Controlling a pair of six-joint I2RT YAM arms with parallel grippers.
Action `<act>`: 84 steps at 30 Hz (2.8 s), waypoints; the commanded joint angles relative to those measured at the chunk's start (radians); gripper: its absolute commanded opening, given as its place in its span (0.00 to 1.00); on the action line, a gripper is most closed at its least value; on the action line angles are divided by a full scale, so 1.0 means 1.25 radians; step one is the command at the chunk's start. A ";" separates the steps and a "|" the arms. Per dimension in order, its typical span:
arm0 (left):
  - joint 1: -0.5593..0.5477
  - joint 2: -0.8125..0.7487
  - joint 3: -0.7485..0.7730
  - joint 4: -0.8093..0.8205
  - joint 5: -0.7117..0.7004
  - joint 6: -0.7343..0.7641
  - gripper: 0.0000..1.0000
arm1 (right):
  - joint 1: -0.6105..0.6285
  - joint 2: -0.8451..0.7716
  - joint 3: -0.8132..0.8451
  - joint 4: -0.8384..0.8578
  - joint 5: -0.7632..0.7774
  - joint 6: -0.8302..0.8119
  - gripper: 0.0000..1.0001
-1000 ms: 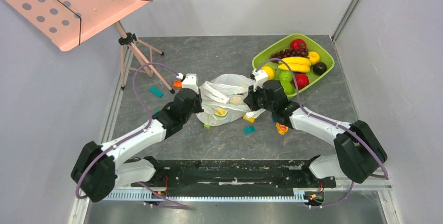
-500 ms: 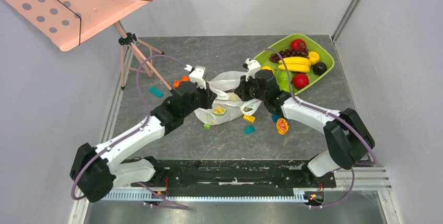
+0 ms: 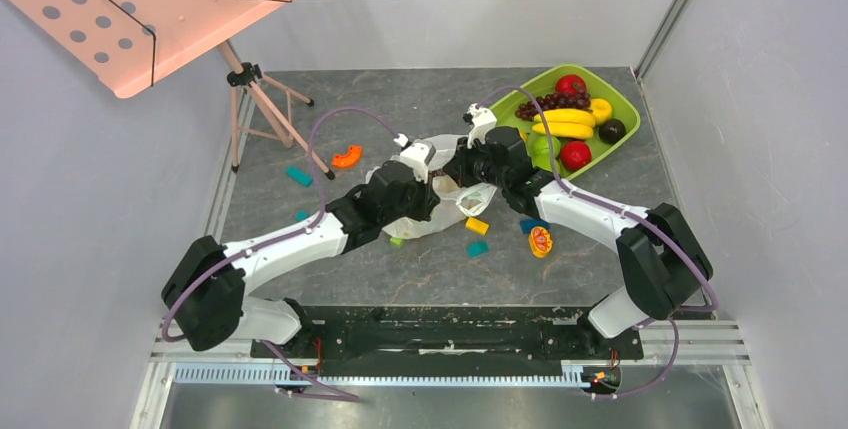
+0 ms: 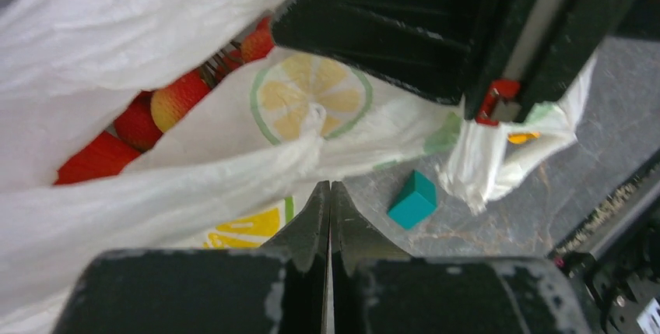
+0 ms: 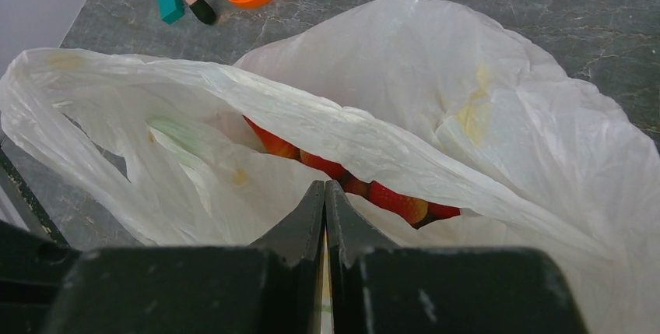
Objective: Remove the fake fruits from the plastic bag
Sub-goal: Adjust the plastic bag at the center of the board.
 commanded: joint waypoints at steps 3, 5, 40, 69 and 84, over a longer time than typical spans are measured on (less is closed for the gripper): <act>0.005 0.051 0.084 0.090 -0.095 0.053 0.02 | 0.000 -0.004 -0.003 0.021 -0.001 0.005 0.03; 0.012 0.069 0.100 0.102 -0.090 0.056 0.02 | 0.001 -0.008 -0.014 0.021 0.002 0.005 0.03; 0.090 0.191 0.062 0.162 -0.063 0.028 0.02 | 0.054 0.104 0.176 -0.126 0.109 0.022 0.02; 0.174 0.259 0.088 0.220 0.011 -0.028 0.02 | 0.123 0.052 -0.025 -0.135 0.177 0.006 0.02; 0.145 0.163 -0.024 0.236 0.015 -0.005 0.02 | 0.162 -0.189 -0.333 0.026 0.216 0.003 0.12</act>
